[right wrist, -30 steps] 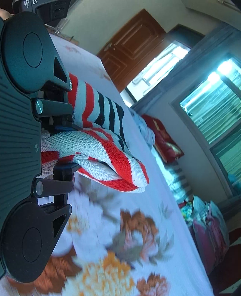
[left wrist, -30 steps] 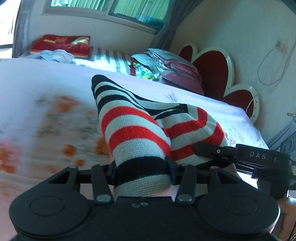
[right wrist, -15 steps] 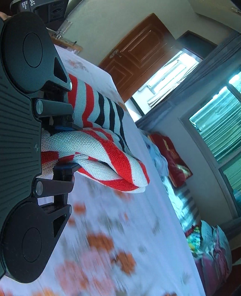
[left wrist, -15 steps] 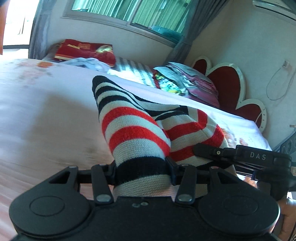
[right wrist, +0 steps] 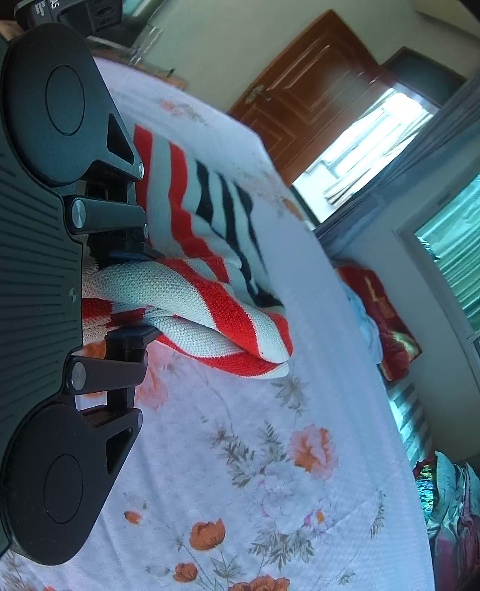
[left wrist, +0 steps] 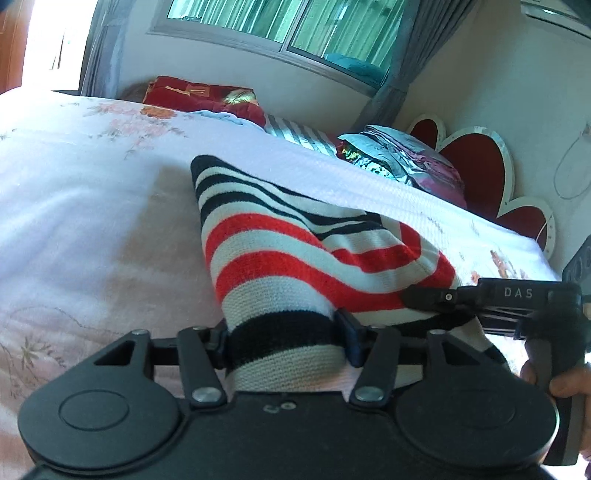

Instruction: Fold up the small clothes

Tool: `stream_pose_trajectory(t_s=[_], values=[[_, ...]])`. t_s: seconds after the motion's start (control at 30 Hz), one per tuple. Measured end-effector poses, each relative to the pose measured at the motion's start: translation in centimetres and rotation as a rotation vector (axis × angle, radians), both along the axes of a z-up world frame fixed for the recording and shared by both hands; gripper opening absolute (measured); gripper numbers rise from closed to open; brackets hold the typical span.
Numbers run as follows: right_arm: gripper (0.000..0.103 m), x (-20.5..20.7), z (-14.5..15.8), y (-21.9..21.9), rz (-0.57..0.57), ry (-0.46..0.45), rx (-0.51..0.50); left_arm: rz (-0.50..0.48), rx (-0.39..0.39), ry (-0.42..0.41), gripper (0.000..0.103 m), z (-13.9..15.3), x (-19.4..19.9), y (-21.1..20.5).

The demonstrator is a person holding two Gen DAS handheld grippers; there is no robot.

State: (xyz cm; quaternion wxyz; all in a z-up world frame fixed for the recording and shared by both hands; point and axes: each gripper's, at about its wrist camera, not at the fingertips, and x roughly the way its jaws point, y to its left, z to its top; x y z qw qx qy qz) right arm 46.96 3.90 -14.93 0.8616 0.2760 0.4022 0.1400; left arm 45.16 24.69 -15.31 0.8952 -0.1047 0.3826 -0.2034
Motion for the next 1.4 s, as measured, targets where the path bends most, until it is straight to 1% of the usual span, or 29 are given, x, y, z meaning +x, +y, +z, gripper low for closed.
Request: stream_pose_trajectory(t_s=[0.03, 0.07, 0.1, 0.17, 0.23, 0.3, 0.33, 0.37, 0.43, 0.5, 0.53, 0.57, 0.67, 0.7, 0.73, 0.83, 0.93, 1.03, 1.07, 1.1, 1.23, 1.33, 1.4], values=[[0.037, 0.0, -0.2, -0.4, 0.0, 0.01, 0.001, 0.001, -0.003, 0.006, 0.061, 0.0, 0.1, 0.0], [0.038, 0.0, -0.5, -0.8, -0.007, 0.021, 0.009, 0.008, -0.005, 0.015, 0.066, 0.0, 0.3, 0.2], [0.04, 0.1, -0.4, -1.1, -0.013, 0.026, 0.018, 0.019, -0.002, 0.023, 0.068, 0.2, 0.5, 0.4], [0.041, -0.1, 0.1, -1.4, -0.035, 0.021, 0.018, 0.03, 0.004, 0.012, 0.068, 0.7, 0.3, 0.7], [0.042, 0.1, 0.6, -1.5, -0.043, 0.02, 0.02, 0.065, 0.013, -0.036, 0.064, 1.7, -0.3, 1.0], [0.042, 0.2, 0.9, -1.4, -0.041, 0.022, 0.01, 0.093, 0.012, -0.097, 0.064, 2.7, -0.8, 1.4], [0.042, 0.3, 1.0, -1.4, -0.046, 0.022, 0.009, 0.099, 0.01, -0.114, 0.064, 3.1, -0.8, 1.4], [0.042, 0.3, 0.9, -1.5, -0.055, 0.024, 0.021, 0.098, 0.006, -0.112, 0.064, 3.4, -0.6, 1.3], [0.05, 0.2, 0.8, -2.0, -0.083, 0.029, 0.051, 0.087, 0.013, -0.093, 0.064, 3.3, 0.0, 0.8], [0.053, 0.2, 0.9, -2.4, -0.116, 0.019, 0.047, 0.081, 0.051, -0.081, 0.064, 2.8, 0.7, 0.2], [0.053, 0.3, 0.9, -2.5, -0.12, 0.02, 0.047, 0.084, 0.074, -0.069, 0.064, 2.4, 1.1, 0.0], [0.053, 0.6, 0.9, -2.4, -0.114, 0.027, 0.044, 0.091, 0.081, -0.058, 0.066, 2.1, 1.3, -0.1], [0.052, 1.5, 1.5, -1.6, -0.12, 0.014, -0.026, 0.114, 0.048, -0.005, 0.069, 1.1, 2.0, 0.3], [0.05, 1.8, 1.6, -1.3, -0.127, 0.016, -0.052, 0.116, 0.045, 0.006, 0.071, 0.9, 2.1, 0.2], [0.045, 2.2, 1.5, -1.0, -0.132, 0.025, -0.088, 0.119, 0.046, 0.013, 0.071, 0.8, 2.2, 0.3], [0.045, 3.2, 0.9, -0.5, -0.135, 0.044, -0.184, 0.126, 0.046, 0.026, 0.073, 0.6, 2.3, 0.2], [0.045, 3.4, 0.9, -0.2, -0.121, 0.046, -0.212, 0.131, 0.051, 0.031, 0.074, 0.8, 2.4, 0.2], [0.045, 2.3, 2.1, -0.2, -0.124, 0.017, -0.196, 0.141, 0.061, 0.034, 0.074, 1.2, 2.4, 0.1], [0.045, 1.6, 2.7, -0.2, -0.12, -0.001, -0.184, 0.144, 0.061, 0.033, 0.071, 1.4, 2.2, 0.1], [0.045, 0.9, 3.2, -0.1, -0.11, -0.022, -0.18, 0.145, 0.064, 0.029, 0.071, 1.6, 2.0, 0.0], [0.045, -1.8, 5.4, 1.0, -0.059, -0.094, -0.232, 0.132, 0.073, 0.003, 0.071, 2.6, 0.6, -0.2], [0.045, -3.6, 5.7, 1.7, -0.038, -0.105, -0.241, 0.128, 0.071, -0.007, 0.071, 3.1, -0.8, -0.1], [0.045, -4.9, 5.6, 2.2, -0.03, -0.114, -0.267, 0.121, 0.08, -0.015, 0.071, 3.4, -1.9, -0.1]])
